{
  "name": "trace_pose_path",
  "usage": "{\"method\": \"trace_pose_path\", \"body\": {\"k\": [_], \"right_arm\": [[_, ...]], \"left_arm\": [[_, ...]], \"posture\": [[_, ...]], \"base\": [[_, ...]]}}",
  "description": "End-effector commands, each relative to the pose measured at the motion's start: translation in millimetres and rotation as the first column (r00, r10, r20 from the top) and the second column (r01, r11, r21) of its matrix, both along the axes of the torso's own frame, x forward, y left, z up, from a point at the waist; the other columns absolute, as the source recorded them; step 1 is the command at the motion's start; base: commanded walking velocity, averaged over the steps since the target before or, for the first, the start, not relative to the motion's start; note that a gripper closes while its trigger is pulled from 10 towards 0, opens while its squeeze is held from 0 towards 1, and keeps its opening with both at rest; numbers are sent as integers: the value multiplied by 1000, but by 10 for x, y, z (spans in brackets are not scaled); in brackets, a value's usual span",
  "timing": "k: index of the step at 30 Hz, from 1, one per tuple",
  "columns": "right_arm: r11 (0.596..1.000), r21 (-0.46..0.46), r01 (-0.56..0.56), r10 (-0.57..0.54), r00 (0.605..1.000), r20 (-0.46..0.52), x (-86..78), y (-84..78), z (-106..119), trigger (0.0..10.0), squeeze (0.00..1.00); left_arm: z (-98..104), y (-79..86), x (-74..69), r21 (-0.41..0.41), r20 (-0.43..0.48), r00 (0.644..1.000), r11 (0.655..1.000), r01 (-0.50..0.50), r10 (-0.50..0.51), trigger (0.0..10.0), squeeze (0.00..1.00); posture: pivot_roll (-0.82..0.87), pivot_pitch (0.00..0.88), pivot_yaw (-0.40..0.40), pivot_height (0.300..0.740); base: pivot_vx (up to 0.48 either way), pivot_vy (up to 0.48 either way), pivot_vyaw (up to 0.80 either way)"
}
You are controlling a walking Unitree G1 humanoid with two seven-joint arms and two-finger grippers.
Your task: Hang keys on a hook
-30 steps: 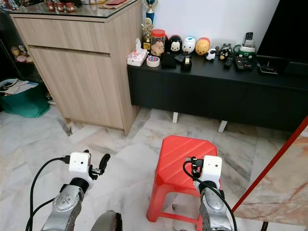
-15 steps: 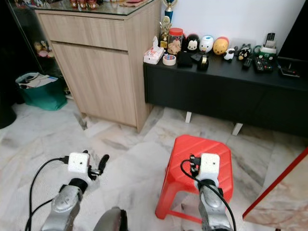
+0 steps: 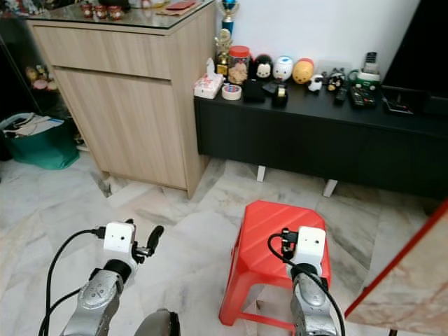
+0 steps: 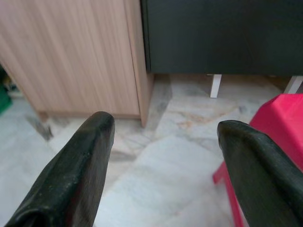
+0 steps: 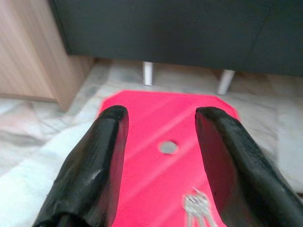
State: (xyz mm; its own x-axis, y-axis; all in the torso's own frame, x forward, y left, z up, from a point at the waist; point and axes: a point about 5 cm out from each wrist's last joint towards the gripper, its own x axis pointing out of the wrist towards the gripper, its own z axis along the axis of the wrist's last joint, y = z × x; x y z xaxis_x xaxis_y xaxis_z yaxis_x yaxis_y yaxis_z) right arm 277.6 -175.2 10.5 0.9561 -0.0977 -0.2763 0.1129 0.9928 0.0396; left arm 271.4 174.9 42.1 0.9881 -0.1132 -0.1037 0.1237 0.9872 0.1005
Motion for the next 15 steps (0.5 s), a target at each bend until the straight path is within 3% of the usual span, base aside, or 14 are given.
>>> {"method": "trace_pose_path", "body": {"k": [1, 15], "right_arm": [[1000, -15, 20, -20, 1000, 4, -22, -91, -2, 10000, 0], [1000, -14, 13, -13, 1000, 0, -19, -58, -8, 10000, 0]], "left_arm": [[4, -71, 11, -11, 0, 1000, 1000, 21, -21, 10000, 0], [11, -81, 15, -9, 4, 1000, 1000, 29, -29, 10000, 0]], "posture": [[12, 0, -13, 652], [15, 0, -13, 652]], "base": [[296, 0, 0], [293, 0, 0]]}}
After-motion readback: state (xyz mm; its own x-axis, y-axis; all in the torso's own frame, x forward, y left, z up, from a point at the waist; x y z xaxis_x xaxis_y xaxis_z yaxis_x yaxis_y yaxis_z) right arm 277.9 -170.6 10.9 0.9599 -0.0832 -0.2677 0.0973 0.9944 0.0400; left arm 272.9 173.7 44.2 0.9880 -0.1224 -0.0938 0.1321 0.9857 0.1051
